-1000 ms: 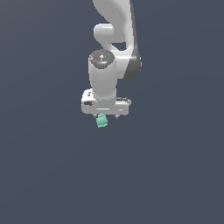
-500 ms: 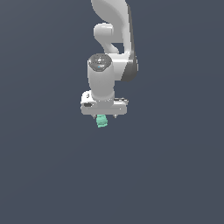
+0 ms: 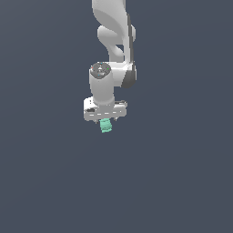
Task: Pick up the object and move it to a goal position.
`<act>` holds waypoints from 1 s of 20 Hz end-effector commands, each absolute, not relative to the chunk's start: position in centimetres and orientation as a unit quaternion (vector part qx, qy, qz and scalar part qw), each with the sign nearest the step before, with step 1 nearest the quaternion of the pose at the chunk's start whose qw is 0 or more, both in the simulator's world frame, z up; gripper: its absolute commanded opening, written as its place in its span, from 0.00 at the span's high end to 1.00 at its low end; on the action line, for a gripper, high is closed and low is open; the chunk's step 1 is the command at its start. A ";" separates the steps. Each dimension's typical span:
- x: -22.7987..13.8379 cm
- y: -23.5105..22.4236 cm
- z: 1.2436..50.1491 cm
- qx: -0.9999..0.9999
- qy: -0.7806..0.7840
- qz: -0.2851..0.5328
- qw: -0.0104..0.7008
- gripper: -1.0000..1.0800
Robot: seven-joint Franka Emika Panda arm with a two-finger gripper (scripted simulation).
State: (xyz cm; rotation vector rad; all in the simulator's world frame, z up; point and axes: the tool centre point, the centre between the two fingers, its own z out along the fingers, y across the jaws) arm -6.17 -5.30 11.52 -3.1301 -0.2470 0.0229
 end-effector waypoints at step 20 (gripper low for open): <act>-8.7 -6.3 7.8 -0.992 -0.128 0.000 0.000 0.04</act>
